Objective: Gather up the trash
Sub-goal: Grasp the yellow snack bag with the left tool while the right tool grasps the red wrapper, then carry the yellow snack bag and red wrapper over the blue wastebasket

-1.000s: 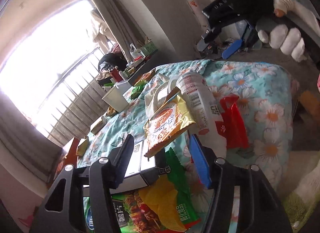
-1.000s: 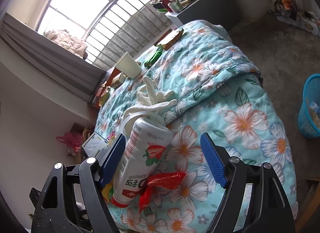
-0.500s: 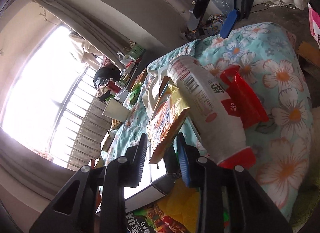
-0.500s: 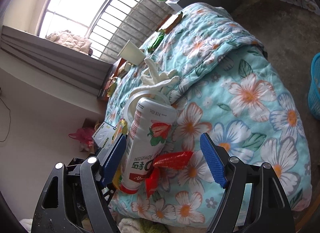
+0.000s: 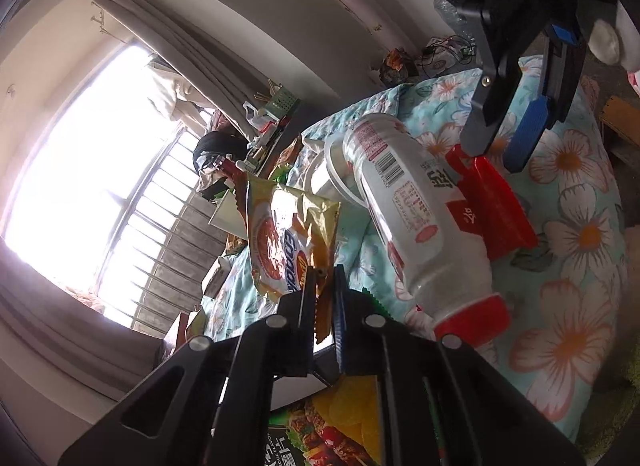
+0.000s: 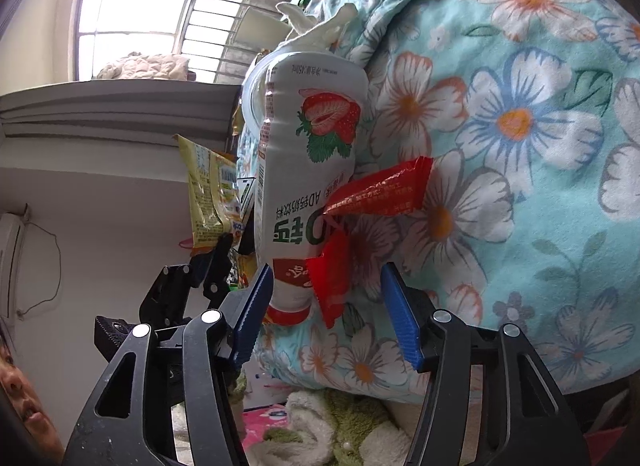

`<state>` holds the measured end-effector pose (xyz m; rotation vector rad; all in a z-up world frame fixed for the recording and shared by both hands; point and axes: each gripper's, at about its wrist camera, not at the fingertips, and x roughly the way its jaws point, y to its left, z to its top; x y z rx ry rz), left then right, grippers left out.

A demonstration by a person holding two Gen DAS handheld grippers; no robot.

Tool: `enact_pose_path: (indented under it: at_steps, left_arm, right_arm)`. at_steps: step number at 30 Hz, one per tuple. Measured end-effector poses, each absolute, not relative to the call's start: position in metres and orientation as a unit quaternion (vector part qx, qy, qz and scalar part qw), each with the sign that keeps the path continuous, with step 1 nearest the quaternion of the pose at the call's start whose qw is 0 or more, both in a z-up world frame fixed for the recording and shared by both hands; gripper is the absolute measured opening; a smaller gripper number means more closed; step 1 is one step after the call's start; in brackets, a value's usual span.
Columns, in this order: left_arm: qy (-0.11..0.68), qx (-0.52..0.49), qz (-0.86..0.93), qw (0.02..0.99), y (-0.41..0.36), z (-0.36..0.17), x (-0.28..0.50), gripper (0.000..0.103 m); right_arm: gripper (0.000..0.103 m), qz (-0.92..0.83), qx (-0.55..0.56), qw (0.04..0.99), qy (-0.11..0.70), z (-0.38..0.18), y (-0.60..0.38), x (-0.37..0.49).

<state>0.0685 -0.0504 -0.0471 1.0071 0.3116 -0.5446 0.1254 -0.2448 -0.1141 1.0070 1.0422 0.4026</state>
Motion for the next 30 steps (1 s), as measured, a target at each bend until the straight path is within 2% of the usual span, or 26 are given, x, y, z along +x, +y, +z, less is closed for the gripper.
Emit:
enact_pose_path:
  at_steps: [5,7,13,30]
  left_arm:
    - [0.147,0.450,-0.253,0.843,-0.046,-0.041,0.067,0.007]
    - [0.148,0.440,-0.251,0.849,-0.044,-0.038,0.067,0.007]
    - [0.147,0.412,-0.238,0.867,-0.040,-0.029,0.066,0.007]
    - [0.141,0.393,-0.227,0.880,-0.038,-0.020,0.059,0.007]
  right_arm:
    - [0.038,0.182,0.441,0.733,0.485,-0.114,-0.233,0.131]
    - [0.025,0.180,0.437,0.735,0.487,-0.115,-0.231,0.132]
    - [0.011,0.169,0.432,0.744,0.481,-0.112,-0.232,0.128]
    - [0.007,0.171,0.420,0.760,0.466,-0.084,-0.248,0.097]
